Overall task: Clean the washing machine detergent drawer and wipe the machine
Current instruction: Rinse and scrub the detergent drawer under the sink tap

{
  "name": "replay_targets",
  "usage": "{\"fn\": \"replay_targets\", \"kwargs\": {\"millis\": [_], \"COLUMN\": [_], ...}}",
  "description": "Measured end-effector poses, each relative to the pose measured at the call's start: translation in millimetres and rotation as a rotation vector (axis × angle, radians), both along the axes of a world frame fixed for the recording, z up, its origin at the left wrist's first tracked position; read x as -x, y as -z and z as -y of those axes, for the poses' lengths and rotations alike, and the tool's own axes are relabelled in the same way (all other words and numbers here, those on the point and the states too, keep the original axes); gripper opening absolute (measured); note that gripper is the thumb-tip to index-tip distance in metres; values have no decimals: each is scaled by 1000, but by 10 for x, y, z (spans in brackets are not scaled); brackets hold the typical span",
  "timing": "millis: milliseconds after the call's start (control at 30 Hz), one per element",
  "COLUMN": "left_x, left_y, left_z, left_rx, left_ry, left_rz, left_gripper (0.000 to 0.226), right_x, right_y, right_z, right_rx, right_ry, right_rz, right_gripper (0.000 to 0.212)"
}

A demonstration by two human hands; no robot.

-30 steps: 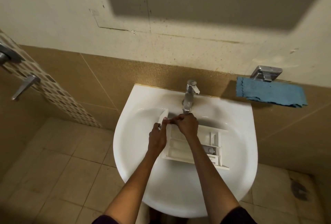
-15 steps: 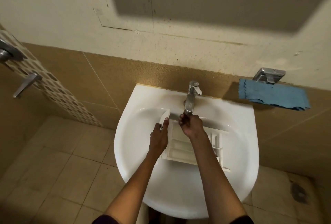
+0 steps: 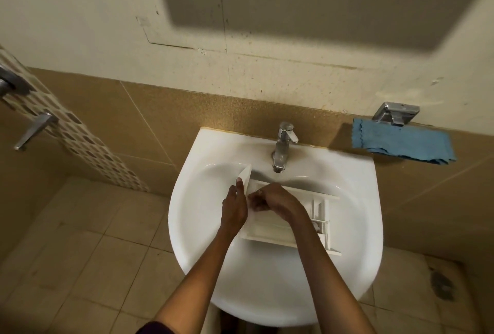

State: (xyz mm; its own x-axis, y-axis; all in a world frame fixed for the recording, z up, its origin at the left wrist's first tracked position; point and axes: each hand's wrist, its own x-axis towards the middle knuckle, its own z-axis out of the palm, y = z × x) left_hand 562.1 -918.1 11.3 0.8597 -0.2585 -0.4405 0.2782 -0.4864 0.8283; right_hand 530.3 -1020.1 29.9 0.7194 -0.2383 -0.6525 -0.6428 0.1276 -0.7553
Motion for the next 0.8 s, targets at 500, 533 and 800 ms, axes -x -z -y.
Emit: {"fn": "replay_targets", "kwargs": {"millis": [500,533,800], "left_x": [25,31,15], "left_y": [4,-7,18], "left_z": [-25,-24,-8], "left_rx": [7,18,6], "left_ry": [-28,-21,-33], "left_rz": [-38,-21,-6], "left_gripper": [43,46,46], "right_x": [-175,-187,-57], "right_y": [158,175,253], "right_z": [85,127,-10], "right_rx": [880,816,1067], "right_ry": [-439,-339,-630], "right_rz": [-24,10,-72], "right_gripper": [63,50,98]}}
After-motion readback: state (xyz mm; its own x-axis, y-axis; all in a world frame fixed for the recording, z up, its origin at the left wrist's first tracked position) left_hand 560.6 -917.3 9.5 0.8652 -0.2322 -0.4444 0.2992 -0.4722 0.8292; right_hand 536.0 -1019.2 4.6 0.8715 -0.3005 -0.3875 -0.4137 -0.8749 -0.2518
